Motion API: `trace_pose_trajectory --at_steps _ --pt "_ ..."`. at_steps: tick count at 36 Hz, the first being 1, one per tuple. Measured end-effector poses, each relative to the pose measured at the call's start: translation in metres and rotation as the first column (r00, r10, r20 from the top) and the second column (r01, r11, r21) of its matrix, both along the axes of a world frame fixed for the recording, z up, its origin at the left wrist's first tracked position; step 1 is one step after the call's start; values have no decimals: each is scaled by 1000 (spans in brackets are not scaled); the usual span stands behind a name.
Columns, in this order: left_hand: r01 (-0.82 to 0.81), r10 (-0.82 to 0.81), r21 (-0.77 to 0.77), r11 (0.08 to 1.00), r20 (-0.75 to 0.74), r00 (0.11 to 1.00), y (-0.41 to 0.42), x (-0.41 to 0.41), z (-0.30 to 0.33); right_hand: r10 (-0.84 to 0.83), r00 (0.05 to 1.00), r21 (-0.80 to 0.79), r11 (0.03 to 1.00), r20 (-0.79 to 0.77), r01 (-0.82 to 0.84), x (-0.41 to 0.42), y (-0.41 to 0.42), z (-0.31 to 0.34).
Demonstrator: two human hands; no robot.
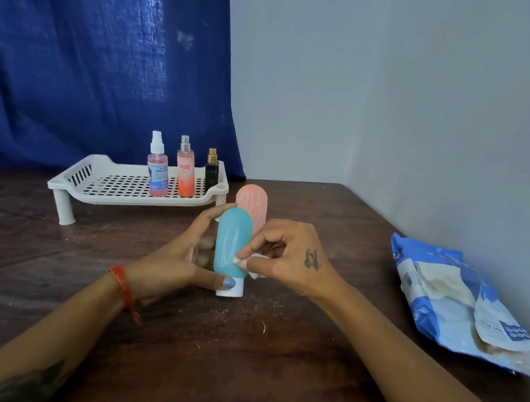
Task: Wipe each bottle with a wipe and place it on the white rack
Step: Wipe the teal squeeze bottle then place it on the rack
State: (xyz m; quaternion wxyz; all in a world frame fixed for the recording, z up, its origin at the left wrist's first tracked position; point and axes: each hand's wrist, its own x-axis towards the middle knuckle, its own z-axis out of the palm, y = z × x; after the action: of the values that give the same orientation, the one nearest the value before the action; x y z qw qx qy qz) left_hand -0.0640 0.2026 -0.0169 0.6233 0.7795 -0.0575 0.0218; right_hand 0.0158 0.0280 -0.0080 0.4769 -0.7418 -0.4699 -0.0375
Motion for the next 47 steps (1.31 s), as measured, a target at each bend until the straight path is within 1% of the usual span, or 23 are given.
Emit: trace_pose_trajectory --at_steps 6,9,11,13,15,17,19,25,31,36,38,39,40,42,43,44,45,47 --pt "-2 2 20 1000 2 1000 -2 -1 1 60 997 -83 995 -41 -63 -1 -4 3" --pt "-4 3 26 1000 7 1000 -2 -1 1 38 997 -126 991 -62 -46 -1 -4 5" --pt "2 -2 19 1000 3 1000 -2 -1 1 -2 999 -140 990 -53 -6 0 -3 4" --pt "5 -5 13 1000 2 1000 -2 -1 1 -75 997 -97 993 -10 74 2 -3 2" --pt "9 -9 0 1000 9 1000 -3 -1 1 -172 984 37 985 38 170 5 -1 1" --pt "10 -10 8 1000 10 1000 -3 -1 2 -231 972 161 962 35 222 7 1 1" --pt "12 -12 19 1000 4 1000 -3 -1 2 -233 972 178 958 20 226 8 2 1" --pt "11 -11 8 1000 -4 1000 0 -1 1 -129 989 108 985 -74 137 7 0 1" --pt "18 -18 -10 1000 -6 1000 0 -1 0 -33 987 -49 998 -156 25 5 -3 3" --pt "9 -9 -9 1000 4 1000 -3 -2 1 19 983 -190 980 -185 -55 6 -5 4" --pt "10 -10 3 1000 9 1000 -3 -2 2 53 981 -221 971 -186 -95 5 -6 5" --pt "15 -15 7 1000 11 1000 -3 -2 1 64 982 -202 974 -177 -100 4 -6 5" --pt "21 -21 4 1000 14 1000 -3 -2 1 69 984 -143 985 -166 -93 3 -6 5" --pt "26 -26 -5 1000 27 999 -3 -2 -1 64 984 68 996 -164 -54 3 -5 6" --pt "24 -24 -1 1000 34 999 -3 -2 -1 38 988 163 986 -148 -13 4 -4 5" --pt "21 -21 8 1000 37 999 -3 -2 -1 -9 994 225 974 -109 34 5 -3 5" --pt "22 -22 15 1000 39 999 -4 -1 0 -65 997 250 965 -52 76 7 -1 3" --pt "26 -27 22 999 42 999 -4 -1 0 -122 991 242 965 53 106 8 2 0"
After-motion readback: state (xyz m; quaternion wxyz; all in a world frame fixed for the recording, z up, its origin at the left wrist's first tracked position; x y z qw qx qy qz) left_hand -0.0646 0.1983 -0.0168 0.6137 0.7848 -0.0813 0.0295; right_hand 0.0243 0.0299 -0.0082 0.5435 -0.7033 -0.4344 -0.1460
